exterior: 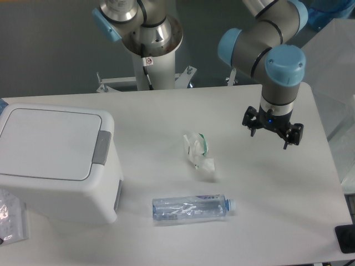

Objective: Open the trash can

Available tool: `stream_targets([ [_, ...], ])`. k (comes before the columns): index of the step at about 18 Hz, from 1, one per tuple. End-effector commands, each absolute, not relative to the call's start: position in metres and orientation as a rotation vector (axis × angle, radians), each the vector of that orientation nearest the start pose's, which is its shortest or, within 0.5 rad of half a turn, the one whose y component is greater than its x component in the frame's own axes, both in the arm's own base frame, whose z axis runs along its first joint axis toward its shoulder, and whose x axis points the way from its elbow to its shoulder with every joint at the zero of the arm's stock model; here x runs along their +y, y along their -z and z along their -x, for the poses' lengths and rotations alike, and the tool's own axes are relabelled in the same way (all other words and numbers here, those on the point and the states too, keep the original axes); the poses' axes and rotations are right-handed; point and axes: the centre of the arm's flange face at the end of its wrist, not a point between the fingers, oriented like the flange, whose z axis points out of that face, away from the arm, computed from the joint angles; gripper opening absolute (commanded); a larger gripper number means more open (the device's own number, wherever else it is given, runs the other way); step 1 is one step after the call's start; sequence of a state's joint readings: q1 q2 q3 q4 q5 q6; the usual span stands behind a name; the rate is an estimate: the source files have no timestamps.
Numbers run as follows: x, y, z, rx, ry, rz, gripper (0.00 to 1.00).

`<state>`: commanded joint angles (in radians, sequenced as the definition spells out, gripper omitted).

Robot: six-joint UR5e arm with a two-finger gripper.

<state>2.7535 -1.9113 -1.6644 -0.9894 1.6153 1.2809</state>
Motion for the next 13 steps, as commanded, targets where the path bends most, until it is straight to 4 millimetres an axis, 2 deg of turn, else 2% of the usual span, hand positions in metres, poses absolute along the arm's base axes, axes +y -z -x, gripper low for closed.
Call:
stream_targets([
  [10,0.352,-0.319,0.516,0.156,-0.245,3.108,1.0],
  [13,0.361,-0.319,0.511,0.187,-0.244,3.104,1.0],
])
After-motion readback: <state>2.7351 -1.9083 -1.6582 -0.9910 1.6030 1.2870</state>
